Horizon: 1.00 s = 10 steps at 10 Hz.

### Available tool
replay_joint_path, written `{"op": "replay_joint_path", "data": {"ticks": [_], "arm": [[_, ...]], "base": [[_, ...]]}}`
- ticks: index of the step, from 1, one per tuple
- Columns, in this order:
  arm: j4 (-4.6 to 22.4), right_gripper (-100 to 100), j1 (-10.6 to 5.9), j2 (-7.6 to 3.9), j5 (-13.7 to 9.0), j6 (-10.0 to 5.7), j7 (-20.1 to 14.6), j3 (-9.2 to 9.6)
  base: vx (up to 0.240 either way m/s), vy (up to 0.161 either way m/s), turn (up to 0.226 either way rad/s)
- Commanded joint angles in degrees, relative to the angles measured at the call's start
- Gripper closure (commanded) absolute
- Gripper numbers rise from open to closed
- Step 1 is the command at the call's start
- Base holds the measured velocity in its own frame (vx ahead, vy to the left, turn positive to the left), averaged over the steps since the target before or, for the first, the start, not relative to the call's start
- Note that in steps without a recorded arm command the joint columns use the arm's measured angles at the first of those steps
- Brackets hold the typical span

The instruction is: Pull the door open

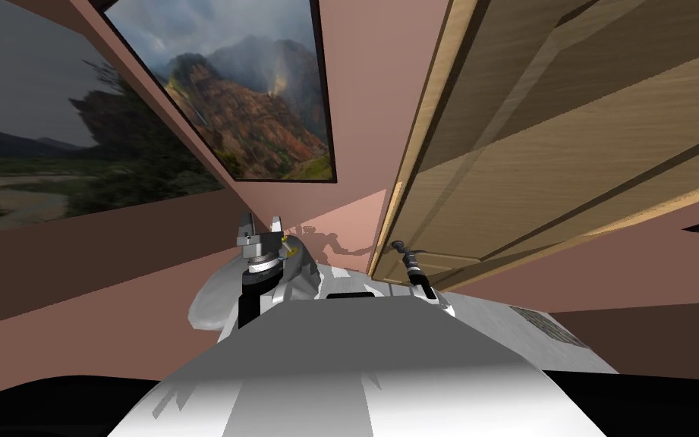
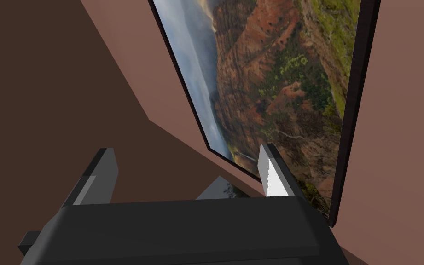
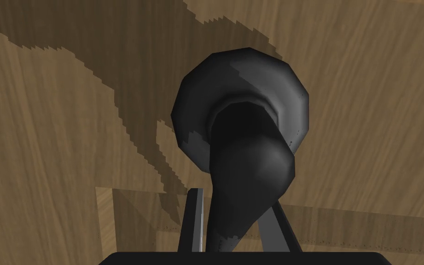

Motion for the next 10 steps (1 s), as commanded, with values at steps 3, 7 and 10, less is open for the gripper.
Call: {"op": "replay_joint_path", "data": {"ticks": [3, 7, 10], "arm": [[0.5, 100, 1.57, -2.05, 0.1, -2.46, -2.4, 1.35], [1.1, 100, 3.83, -5.16, 0.2, -5.63, -5.7, 3.04], [1.3, 100, 5.29, -6.48, 0.3, -7.23, -7.2, 3.98]], "base": [[-0.195, -0.044, 0.163], [-0.204, -0.04, 0.193], [-0.166, -0.036, 0.131]]}}
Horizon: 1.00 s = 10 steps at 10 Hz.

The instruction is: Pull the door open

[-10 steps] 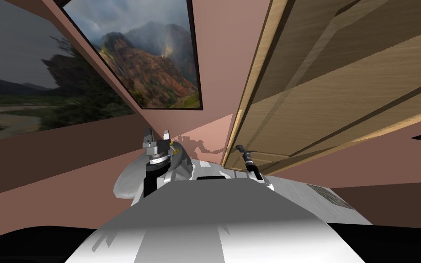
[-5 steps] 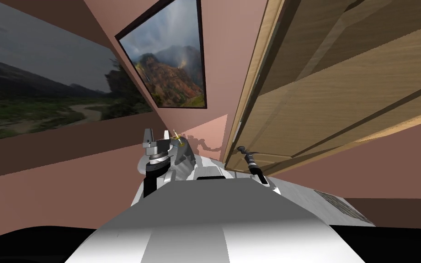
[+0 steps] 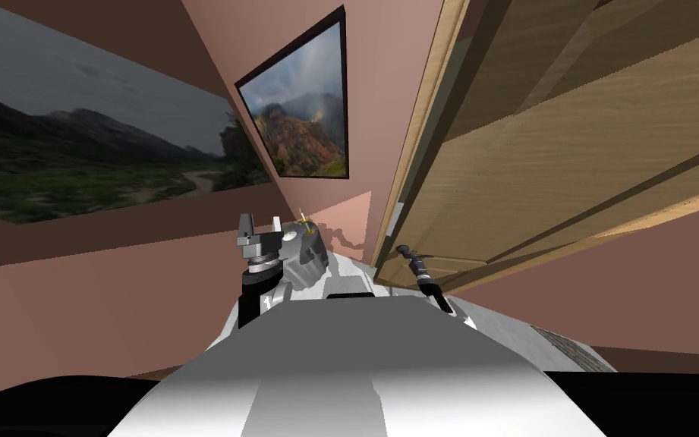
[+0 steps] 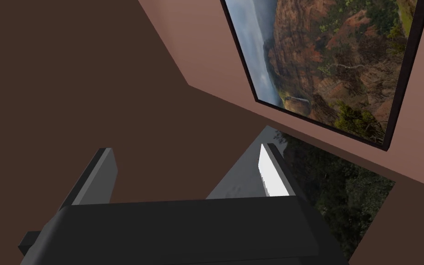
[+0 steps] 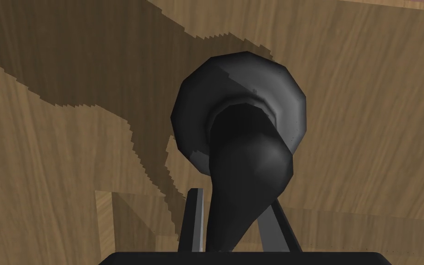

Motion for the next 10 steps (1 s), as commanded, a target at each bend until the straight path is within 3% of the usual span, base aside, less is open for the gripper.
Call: {"op": "replay_joint_path", "data": {"ticks": [1, 6, 7, 8, 9, 10], "arm": [[-0.2, 100, 0.87, -0.65, 0.1, -1.34, -0.8, 0.63], [-0.3, 100, 4.64, -3.99, 0.5, -6.68, -4.1, 3.07], [0.1, 100, 3.97, -3.59, 0.4, -5.94, -3.7, 2.87], [0.6, 100, 5.28, -4.34, 0.5, -8.05, -4.6, 3.55], [0.7, 100, 5.58, -4.55, 0.5, -8.55, -4.8, 3.66], [1.0, 100, 6.54, -5.26, 0.4, -10.22, -5.4, 4.03]], "base": [[-0.209, -0.054, 0.161], [-0.241, -0.072, 0.169], [-0.116, -0.03, 0.033], [-0.152, -0.045, 0.203], [-0.205, -0.081, 0.185], [-0.252, -0.081, 0.199]]}}
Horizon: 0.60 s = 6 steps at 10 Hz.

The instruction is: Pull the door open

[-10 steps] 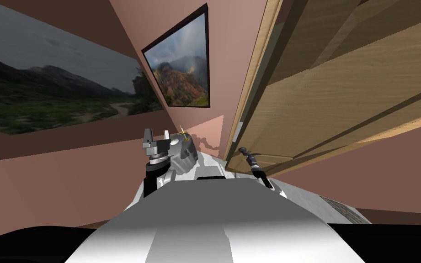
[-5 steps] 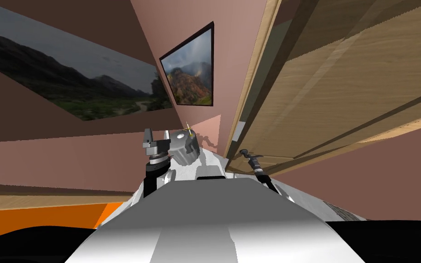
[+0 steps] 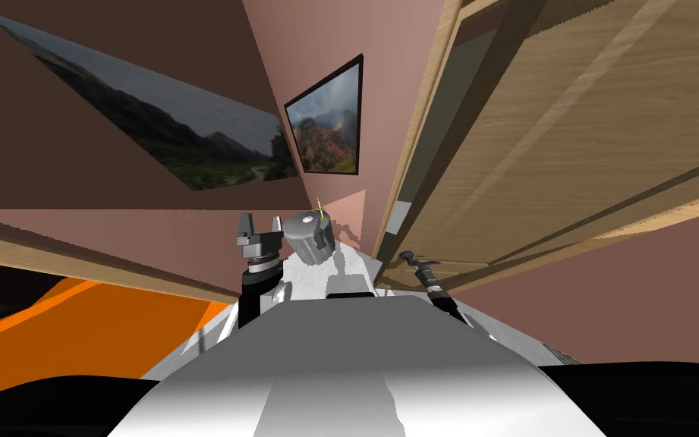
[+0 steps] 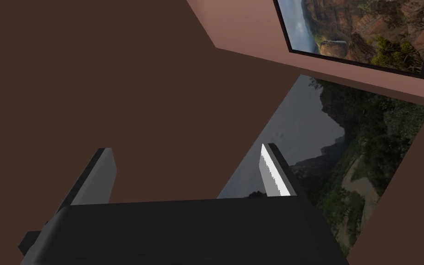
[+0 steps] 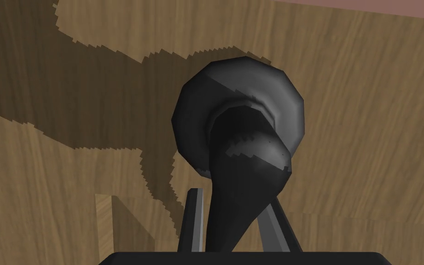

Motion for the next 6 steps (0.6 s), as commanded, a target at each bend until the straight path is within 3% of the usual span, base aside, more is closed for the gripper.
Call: {"op": "replay_joint_path", "data": {"ticks": [1, 6], "arm": [[0.1, 100, 1.53, -0.85, 0.0, -2.12, -0.6, 0.43], [0.8, 100, 3.77, -2.5, -0.1, -6.0, -1.9, 1.29]], "base": [[-0.234, -0.105, 0.207], [-0.182, -0.039, 0.113]]}}
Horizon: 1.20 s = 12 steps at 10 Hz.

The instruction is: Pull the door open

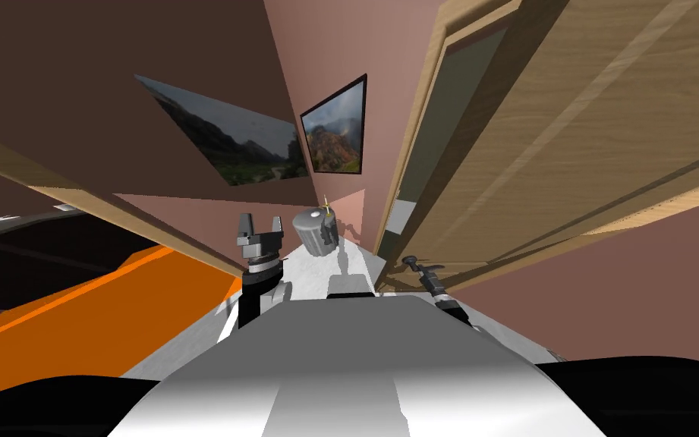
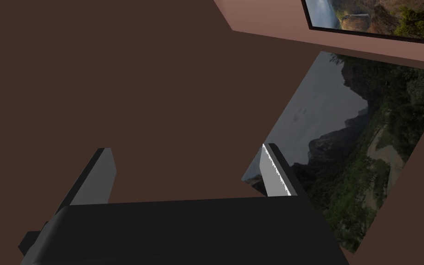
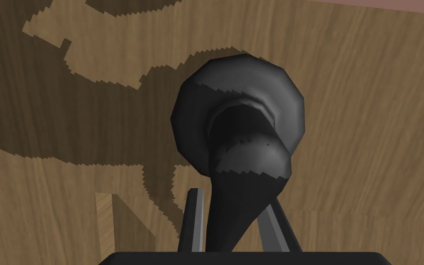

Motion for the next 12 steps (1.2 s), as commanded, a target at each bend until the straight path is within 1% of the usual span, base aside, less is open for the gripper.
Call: {"op": "replay_joint_path", "data": {"ticks": [1, 2, 8, 10, 11, 12], "arm": [[0.0, 100, 0.0, 0.0, 0.0, 0.0, 0.0, 0.0], [0.8, 100, 0.46, -0.33, 0.1, -1.45, -0.4, 0.33], [3.2, 100, 1.97, -1.79, 0.2, -6.47, -1.6, 1.11], [3.9, 100, 2.41, -2.23, 0.2, -7.94, -2.0, 1.34], [3.8, 100, 2.14, -1.91, 0.3, -7.26, -1.8, 1.42], [4.4, 100, 2.16, -2.07, 0.3, -7.97, -2.0, 1.69]], "base": [[-0.071, -0.017, 0.021], [-0.137, -0.061, 0.201], [-0.211, -0.074, 0.176], [-0.212, -0.039, 0.154], [-0.082, -0.017, 0.025], [-0.131, -0.05, 0.159]]}}
